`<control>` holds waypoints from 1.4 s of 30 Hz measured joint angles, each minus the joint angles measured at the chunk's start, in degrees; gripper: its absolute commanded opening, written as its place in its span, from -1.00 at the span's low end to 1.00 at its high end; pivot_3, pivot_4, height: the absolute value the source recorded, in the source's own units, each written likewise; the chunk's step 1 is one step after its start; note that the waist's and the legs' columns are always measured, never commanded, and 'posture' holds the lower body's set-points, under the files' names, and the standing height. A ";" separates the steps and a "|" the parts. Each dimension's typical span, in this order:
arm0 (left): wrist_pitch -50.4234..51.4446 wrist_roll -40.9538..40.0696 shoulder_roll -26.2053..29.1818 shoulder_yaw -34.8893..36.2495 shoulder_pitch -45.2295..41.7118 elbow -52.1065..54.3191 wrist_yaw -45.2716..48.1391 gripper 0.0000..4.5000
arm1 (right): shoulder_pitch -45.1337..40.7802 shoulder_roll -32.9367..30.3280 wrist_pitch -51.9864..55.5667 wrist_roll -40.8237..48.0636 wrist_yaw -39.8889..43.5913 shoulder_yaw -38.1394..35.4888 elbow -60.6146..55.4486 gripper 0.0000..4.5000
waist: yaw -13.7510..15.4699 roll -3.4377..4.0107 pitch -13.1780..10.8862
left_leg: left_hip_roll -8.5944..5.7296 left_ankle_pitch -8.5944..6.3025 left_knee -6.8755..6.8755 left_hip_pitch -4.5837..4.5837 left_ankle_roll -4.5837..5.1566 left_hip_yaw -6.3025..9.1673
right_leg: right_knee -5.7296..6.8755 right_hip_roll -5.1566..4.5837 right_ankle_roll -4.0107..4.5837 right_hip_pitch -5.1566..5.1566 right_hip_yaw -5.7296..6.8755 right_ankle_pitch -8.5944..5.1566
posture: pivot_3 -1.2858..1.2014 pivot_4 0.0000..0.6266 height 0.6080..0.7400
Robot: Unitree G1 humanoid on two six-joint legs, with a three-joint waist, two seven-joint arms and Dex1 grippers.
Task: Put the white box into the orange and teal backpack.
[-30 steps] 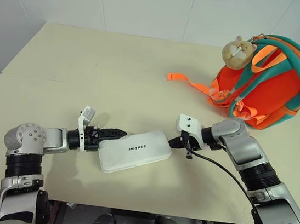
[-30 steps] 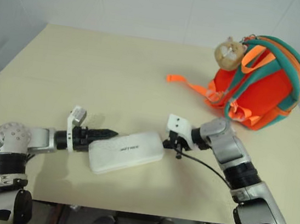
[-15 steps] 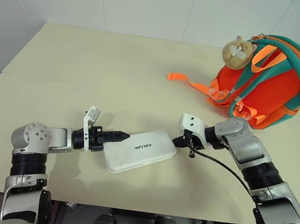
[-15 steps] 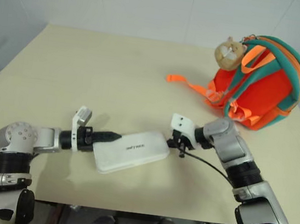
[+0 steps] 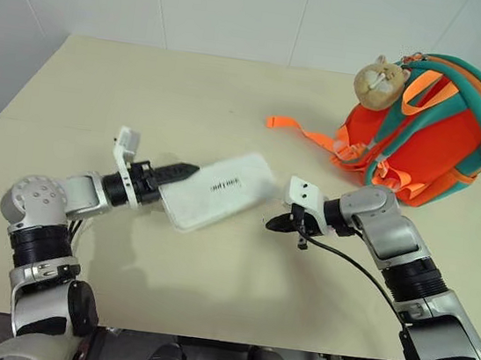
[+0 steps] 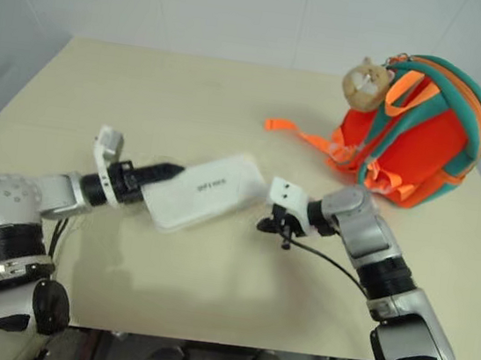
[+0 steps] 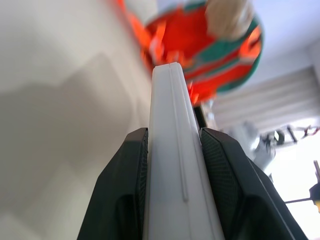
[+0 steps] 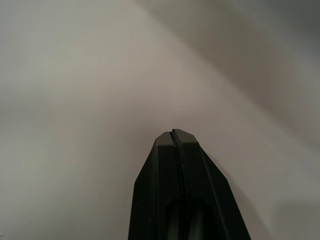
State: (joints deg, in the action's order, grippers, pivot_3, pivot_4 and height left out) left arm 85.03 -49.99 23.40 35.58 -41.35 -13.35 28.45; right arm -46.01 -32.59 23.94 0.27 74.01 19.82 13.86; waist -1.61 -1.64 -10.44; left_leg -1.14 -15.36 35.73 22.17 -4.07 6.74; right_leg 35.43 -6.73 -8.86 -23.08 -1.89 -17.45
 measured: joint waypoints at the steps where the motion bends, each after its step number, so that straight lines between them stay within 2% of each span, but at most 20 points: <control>1: 0.02 -0.11 0.04 0.69 -0.04 -0.18 -0.45 -0.40 | 0.00 -0.07 -0.02 0.01 0.00 -0.02 0.01 -0.95 | 0.00 0.00 0.00 | 0.00 0.00 -0.02 0.00 0.00 0.00 | -0.01 0.00 0.00 0.00 0.00 0.00 | 0.03 -0.52 1.00; 9: -0.12 -0.30 2.54 2.81 -0.59 -1.46 -2.01 -0.40 | -0.03 -0.87 -0.30 0.16 -1.39 -0.95 0.34 -0.95 | 0.00 0.00 0.00 | 0.00 0.00 -0.06 0.04 -0.01 -0.01 | 0.02 0.01 0.00 -0.11 0.00 0.00 | 0.03 -0.52 1.00; 16: -3.45 -0.29 7.52 4.54 -1.26 -4.43 -2.06 -0.40 | -0.97 -1.87 1.08 1.59 -7.50 -8.03 1.22 -0.95 | -0.03 0.00 0.00 | 0.01 0.00 -0.17 0.04 -0.02 -0.04 | 0.03 0.00 0.00 -0.19 -0.02 0.00 | 0.03 -0.52 1.00; 22: -5.55 -0.26 9.20 4.64 -1.29 -5.74 -1.98 -0.40 | -0.36 -3.86 8.18 5.96 -10.99 -15.10 -3.67 -0.11 | 0.12 0.00 0.00 | 0.00 0.00 -0.21 0.18 -0.01 -0.07 | 0.00 -0.03 0.00 -0.32 -0.01 0.00 | 0.03 -0.52 1.00; 29: -6.82 -0.27 9.24 3.35 -1.77 -8.81 -1.47 -0.40 | 3.47 -8.38 16.75 12.42 -15.72 -25.05 -11.07 0.99 | 0.11 0.00 0.00 | 0.00 0.00 -0.21 0.17 -0.01 -0.12 | 0.02 -0.02 0.00 -0.33 -0.01 0.00 | 0.03 -0.52 1.00; 35: -7.10 -0.27 9.29 2.32 -3.10 -11.41 -0.86 -0.40 | 11.05 -15.22 22.27 16.25 -16.16 -29.61 -17.41 0.99 | 0.19 0.00 0.00 | 0.00 -0.01 -0.19 0.17 0.02 -0.18 | 0.02 -0.02 0.00 -0.31 -0.02 0.00 | 0.03 -0.52 1.00; 42: -6.89 -0.27 9.31 1.02 -5.05 -14.62 0.06 -0.40 | 10.84 -15.66 18.09 16.20 -21.18 -31.74 -11.35 0.99 | 0.00 -0.03 -0.01 | 0.04 -0.01 -0.08 0.07 0.02 -0.29 | 0.13 0.01 0.00 -0.31 -0.11 0.00 | 0.03 -0.52 1.00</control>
State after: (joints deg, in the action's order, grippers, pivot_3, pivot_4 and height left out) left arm 78.14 -50.27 32.71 36.60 -46.40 -27.97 28.51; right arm -35.17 -48.25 42.03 16.47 52.83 -11.92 2.51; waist -1.61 -1.67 -10.45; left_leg -1.10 -15.37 35.65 22.25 -4.05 6.46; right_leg 35.56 -6.72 -8.87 -23.39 -2.00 -17.44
